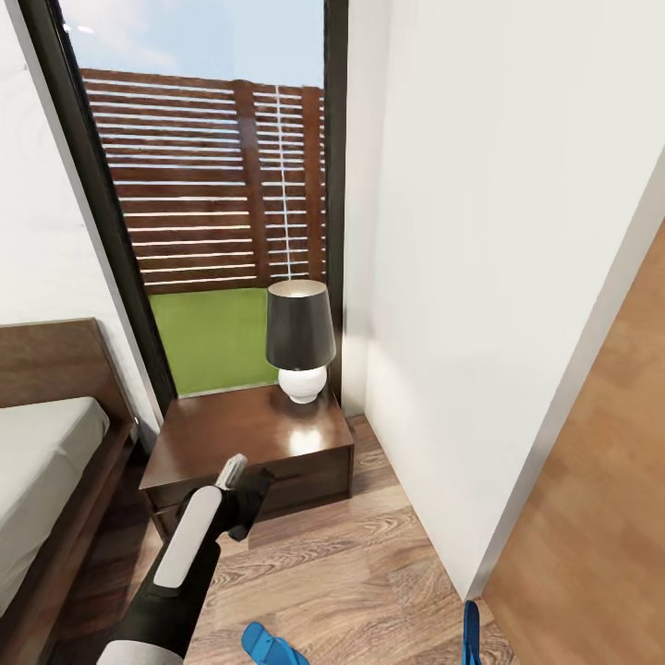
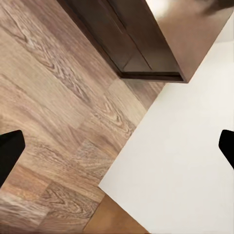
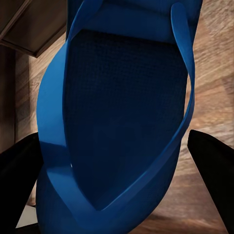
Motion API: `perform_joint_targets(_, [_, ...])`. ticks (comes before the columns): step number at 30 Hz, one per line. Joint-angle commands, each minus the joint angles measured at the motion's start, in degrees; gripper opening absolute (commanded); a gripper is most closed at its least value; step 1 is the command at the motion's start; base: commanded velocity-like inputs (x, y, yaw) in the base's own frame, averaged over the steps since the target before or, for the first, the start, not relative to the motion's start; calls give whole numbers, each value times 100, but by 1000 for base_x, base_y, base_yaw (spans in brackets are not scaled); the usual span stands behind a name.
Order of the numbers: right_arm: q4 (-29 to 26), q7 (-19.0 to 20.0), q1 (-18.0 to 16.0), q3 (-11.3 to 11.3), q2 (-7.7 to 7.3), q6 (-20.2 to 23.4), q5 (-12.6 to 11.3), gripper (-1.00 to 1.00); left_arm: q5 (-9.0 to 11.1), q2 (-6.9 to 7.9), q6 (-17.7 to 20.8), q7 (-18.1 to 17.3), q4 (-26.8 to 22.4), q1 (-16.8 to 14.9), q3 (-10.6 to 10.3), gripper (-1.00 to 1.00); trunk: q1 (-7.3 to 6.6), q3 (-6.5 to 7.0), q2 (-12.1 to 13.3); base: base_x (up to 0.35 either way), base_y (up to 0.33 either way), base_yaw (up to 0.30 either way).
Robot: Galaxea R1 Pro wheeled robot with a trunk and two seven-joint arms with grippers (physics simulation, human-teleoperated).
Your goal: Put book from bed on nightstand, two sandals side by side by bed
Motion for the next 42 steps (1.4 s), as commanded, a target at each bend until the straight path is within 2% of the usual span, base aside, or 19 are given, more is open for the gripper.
perform_joint_targets(1, [6,24,-4,-7,-1,14,-27,-100,22,-6,21,49,22,-6,-3,100,-1,-6,-3,0,0,0])
perform_joint_targets(3, [6,24,-4,-7,-1,13,-27,-100,22,-10,27,55,141,-7,-7,100,-1,-6,-3,0,0,0])
perform_joint_targets(7, [6,24,-4,-7,-1,14,-27,-100,18,-14,43,56,327,-9,-49,100,87,-77,-163,0,0,0])
perform_joint_targets(9, [6,24,-4,-7,-1,17,-27,-100,21,-14,49,63,352,-9,-135,100,131,-113,-243,0,0,0])
perform_joint_targets(12, [6,24,-4,-7,-1,17,-27,-100,25,-8,55,78,384,-9,-382,100,197,-167,-364,0,0,0])
perform_joint_targets(15, [6,24,-4,-7,-1,17,-27,-100,26,-3,54,74,407,-9,-465,100,263,-221,-484,0,0,0])
perform_joint_targets(25, [6,54,-4,-7,-1,22,-27,-100,22,19,83,90,497,-9,-499,100,482,-401,-885,0,0,0])
perform_joint_targets(30, [-39,74,-4,-21,-6,156,-46,-100,12,22,193,91,494,-9,-495,100,592,-490,-1085,0,0,0])
perform_joint_targets(31, [-106,76,-9,-20,-3,536,-56,-100,10,21,288,91,488,-9,-498,100,614,-508,-1126,0,0,0])
perform_joint_targets(32, [-291,79,-19,-18,9,1165,-59,-100,9,21,338,91,489,-9,-499,100,636,-526,-1166,0,0,0])
perform_joint_targets(33, [-488,79,-26,-17,34,1603,-62,-100,9,21,357,91,489,-9,-499,100,658,-544,-1206,0,0,0])
perform_joint_targets(35, [-1079,64,-34,-17,284,2405,-64,-100,9,20,376,91,486,-9,-499,100,702,-580,-1286,0,0,0])
perform_joint_targets(37, [-1732,54,-41,-16,597,2996,-69,-100,8,17,376,83,485,-9,-504,100,746,-616,-1366,0,0,0])
perform_joint_targets(38, [-2027,53,-43,-16,695,3250,-73,-100,8,12,375,76,487,-9,-510,100,768,-634,-1406,0,0,0])
perform_joint_targets(42, [-2836,63,-53,-16,839,4056,-110,-100,8,14,378,75,492,-9,-618,100,856,-706,-1567,0,0,0])
